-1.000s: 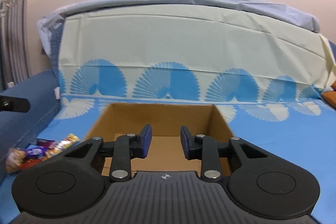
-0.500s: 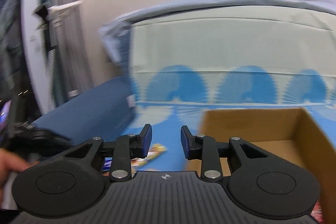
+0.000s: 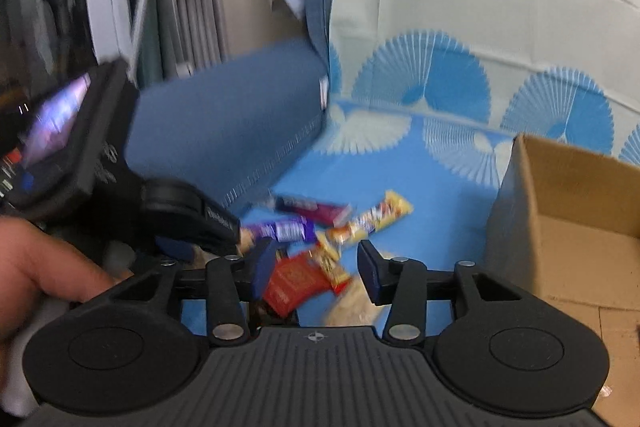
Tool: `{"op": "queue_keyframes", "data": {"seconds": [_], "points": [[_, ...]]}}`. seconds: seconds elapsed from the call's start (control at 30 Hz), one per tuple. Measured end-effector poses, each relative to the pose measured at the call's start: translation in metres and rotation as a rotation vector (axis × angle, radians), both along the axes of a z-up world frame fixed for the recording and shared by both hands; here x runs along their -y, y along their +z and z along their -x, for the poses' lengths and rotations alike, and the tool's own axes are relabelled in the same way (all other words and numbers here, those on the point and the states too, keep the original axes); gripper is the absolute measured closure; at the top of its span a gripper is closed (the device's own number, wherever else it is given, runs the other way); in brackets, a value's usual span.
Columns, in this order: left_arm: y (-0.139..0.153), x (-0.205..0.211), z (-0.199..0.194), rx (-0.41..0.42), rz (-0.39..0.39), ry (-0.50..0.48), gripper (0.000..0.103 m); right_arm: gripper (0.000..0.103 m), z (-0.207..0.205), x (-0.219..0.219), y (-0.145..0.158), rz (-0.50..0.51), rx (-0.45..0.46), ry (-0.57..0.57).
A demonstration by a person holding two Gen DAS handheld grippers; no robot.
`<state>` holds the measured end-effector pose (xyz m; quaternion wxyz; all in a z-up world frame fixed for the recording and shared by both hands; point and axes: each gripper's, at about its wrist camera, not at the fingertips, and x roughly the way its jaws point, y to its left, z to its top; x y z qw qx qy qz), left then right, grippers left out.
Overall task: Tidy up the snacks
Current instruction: 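Move both tools back to the snack pile, then grasp the clear rice-cracker bar with right tool while left grasps the cookie bag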
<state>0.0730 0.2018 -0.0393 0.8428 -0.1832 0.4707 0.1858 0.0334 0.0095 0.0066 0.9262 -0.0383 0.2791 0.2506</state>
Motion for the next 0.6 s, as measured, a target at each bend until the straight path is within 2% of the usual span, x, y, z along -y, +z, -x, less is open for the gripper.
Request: {"op": "queue_keyframes", "data": {"seconds": [0.17,0.27,0.3,0.4,0.53,0.57,0.6], "points": [[-0.005,-0.001,-0.003,-0.007,0.015,0.001,0.054,0.044,-0.027,-0.017,-0.029,0.071,-0.084,-0.079],[-0.006,-0.002,-0.005,-0.010,0.023,-0.007,0.054,0.032,-0.043,-0.021,-0.045,0.085,-0.152,-0.133],[-0.006,-0.002,-0.006,-0.010,0.025,-0.008,0.054,0.032,-0.048,-0.022,-0.050,0.093,-0.173,-0.151],[-0.007,-0.003,-0.007,-0.005,0.033,-0.013,0.058,0.032,-0.059,-0.026,-0.064,0.112,-0.206,-0.169],[-0.004,-0.004,-0.005,0.010,0.040,-0.014,0.071,0.034,-0.066,-0.029,-0.074,0.132,-0.230,-0.175],[-0.003,-0.005,-0.004,0.015,0.042,-0.015,0.076,0.038,-0.067,-0.030,-0.078,0.145,-0.239,-0.177],[-0.001,-0.006,-0.003,0.025,0.048,-0.016,0.077,0.047,-0.067,-0.029,-0.080,0.153,-0.250,-0.175]]}}
